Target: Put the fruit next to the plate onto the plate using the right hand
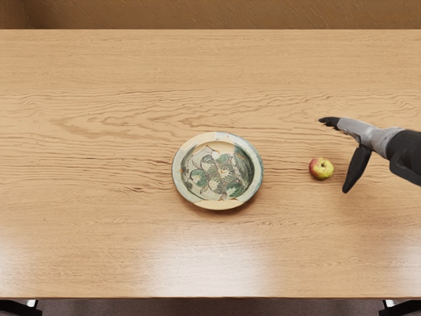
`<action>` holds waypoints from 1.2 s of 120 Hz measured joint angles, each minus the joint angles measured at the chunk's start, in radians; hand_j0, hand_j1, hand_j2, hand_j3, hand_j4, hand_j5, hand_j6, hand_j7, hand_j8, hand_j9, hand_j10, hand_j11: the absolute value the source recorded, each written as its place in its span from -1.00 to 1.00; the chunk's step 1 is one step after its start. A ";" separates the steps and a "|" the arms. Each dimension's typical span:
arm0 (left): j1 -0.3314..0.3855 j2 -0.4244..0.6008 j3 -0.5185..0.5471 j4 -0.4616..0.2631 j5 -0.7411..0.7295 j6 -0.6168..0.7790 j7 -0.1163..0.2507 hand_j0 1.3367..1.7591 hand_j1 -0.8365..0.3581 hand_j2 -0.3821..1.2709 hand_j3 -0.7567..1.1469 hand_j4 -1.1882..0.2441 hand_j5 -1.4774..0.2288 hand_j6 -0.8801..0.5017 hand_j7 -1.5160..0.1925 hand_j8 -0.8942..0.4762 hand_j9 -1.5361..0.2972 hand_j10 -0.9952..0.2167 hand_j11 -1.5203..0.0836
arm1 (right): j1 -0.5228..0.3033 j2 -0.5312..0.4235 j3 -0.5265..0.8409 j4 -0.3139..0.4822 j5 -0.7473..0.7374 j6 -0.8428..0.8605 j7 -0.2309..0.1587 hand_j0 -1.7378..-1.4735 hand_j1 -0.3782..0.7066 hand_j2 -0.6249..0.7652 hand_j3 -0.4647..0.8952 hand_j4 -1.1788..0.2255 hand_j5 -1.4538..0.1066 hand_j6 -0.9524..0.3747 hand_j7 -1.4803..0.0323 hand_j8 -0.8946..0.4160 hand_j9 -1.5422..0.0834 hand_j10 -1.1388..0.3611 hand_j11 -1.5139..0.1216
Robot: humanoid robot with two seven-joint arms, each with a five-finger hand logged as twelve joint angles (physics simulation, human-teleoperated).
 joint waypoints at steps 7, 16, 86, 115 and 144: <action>0.000 0.000 0.000 0.000 0.000 0.000 0.000 0.52 0.52 -0.48 -0.21 0.34 0.38 -0.06 0.42 -0.03 0.35 0.26 0.52 | 0.001 0.012 -0.010 -0.001 -0.008 -0.039 -0.022 -0.40 -0.87 -0.11 -0.32 0.62 0.80 0.36 0.89 0.30 0.84 0.46 0.79; 0.000 0.000 0.000 0.000 0.000 0.000 0.000 0.52 0.52 -0.48 -0.21 0.34 0.38 -0.06 0.42 -0.03 0.35 0.26 0.52 | 0.000 0.031 -0.017 -0.002 -0.011 -0.087 -0.036 -0.40 -0.87 -0.11 -0.32 0.62 0.80 0.36 0.89 0.30 0.83 0.46 0.79; 0.000 0.000 0.000 0.000 0.000 0.000 0.000 0.52 0.52 -0.48 -0.21 0.34 0.38 -0.06 0.42 -0.03 0.35 0.26 0.52 | -0.091 0.115 -0.056 -0.008 -0.107 -0.362 -0.050 -0.40 -0.53 -0.15 -0.32 0.40 0.54 0.13 0.63 0.06 0.59 0.26 0.55; 0.000 0.000 0.000 0.000 0.000 0.000 0.000 0.52 0.52 -0.48 -0.21 0.34 0.38 -0.06 0.42 -0.03 0.35 0.26 0.52 | -0.117 0.138 -0.072 -0.007 -0.185 -0.376 -0.050 -0.40 -0.32 -0.18 -0.32 0.26 0.38 -0.01 0.46 -0.08 0.44 0.13 0.40; 0.000 0.000 0.000 0.000 0.000 0.000 0.000 0.52 0.52 -0.48 -0.21 0.34 0.38 -0.06 0.42 -0.03 0.35 0.26 0.52 | -0.156 0.156 -0.077 -0.005 -0.233 -0.395 -0.050 -0.40 -0.21 -0.19 -0.32 0.20 0.30 -0.08 0.38 -0.15 0.36 0.07 0.32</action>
